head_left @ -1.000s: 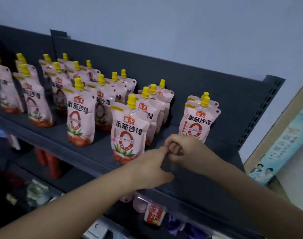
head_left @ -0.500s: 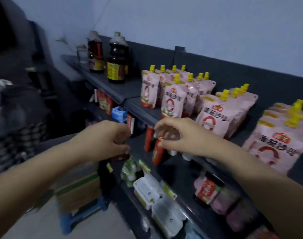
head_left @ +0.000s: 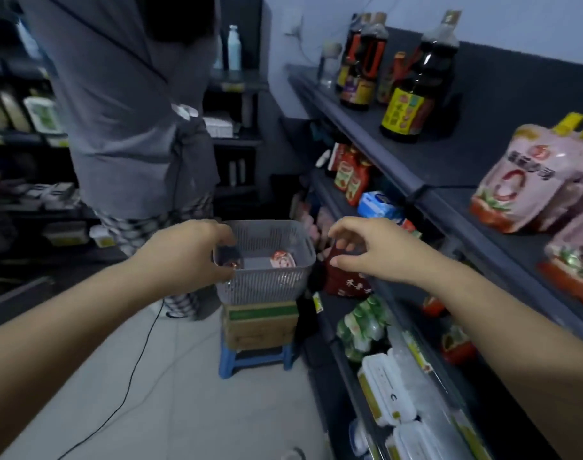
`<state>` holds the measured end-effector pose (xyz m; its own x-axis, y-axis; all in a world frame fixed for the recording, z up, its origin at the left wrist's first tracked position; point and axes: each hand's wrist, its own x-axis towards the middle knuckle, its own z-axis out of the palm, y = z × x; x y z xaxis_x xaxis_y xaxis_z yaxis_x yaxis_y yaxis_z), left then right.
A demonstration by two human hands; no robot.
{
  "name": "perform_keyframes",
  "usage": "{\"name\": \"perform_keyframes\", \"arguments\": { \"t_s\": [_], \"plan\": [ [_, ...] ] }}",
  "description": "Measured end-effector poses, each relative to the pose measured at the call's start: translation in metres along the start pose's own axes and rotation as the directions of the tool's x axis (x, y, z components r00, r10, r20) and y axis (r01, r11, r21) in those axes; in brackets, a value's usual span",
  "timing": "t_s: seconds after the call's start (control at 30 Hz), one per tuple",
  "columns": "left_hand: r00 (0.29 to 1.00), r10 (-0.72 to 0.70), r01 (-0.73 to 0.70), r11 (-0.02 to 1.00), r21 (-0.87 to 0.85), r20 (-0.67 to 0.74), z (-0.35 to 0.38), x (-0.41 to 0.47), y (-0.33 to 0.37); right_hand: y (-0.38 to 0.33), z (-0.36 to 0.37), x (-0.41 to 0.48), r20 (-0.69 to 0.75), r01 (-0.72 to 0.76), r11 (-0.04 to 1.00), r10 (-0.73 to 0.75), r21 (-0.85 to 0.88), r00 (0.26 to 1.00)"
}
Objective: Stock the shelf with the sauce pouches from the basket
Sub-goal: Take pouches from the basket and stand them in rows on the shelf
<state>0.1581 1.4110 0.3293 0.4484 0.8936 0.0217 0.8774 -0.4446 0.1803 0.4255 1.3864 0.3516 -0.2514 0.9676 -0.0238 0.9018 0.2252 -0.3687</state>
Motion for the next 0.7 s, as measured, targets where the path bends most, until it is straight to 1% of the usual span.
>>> {"name": "perform_keyframes", "arguments": {
  "t_s": [0.17,0.27,0.4,0.53,0.63,0.7],
  "plan": [
    [0.995,-0.097,0.097,0.995,-0.002,0.028,0.027,0.059,-0.032,0.031,0.019,0.088,0.049,0.032,0.999,-0.033,0.017,0.998],
    [0.992,-0.112,0.114,0.993,-0.024,0.054,0.037,0.108,-0.046,0.053,0.021,0.140,0.067,0.055,0.998,-0.057,0.035,0.996],
    [0.988,-0.134,0.140,0.988,-0.067,0.082,0.054,0.169,-0.059,0.085,0.025,0.205,0.129,0.070,0.997,-0.072,0.020,0.989],
    [0.970,-0.174,0.189,0.979,-0.076,0.168,0.090,0.210,-0.077,0.114,0.046,0.260,0.185,0.001,0.998,0.012,-0.069,0.983],
    [0.945,-0.213,0.231,0.972,-0.047,0.246,0.116,0.233,-0.093,0.134,0.070,0.291,0.228,-0.055,0.996,0.069,-0.068,0.971],
    [0.931,-0.214,0.226,0.974,-0.009,0.297,0.130,0.248,-0.109,0.146,0.086,0.312,0.265,-0.097,0.993,0.113,-0.073,0.958]
  ]
}}
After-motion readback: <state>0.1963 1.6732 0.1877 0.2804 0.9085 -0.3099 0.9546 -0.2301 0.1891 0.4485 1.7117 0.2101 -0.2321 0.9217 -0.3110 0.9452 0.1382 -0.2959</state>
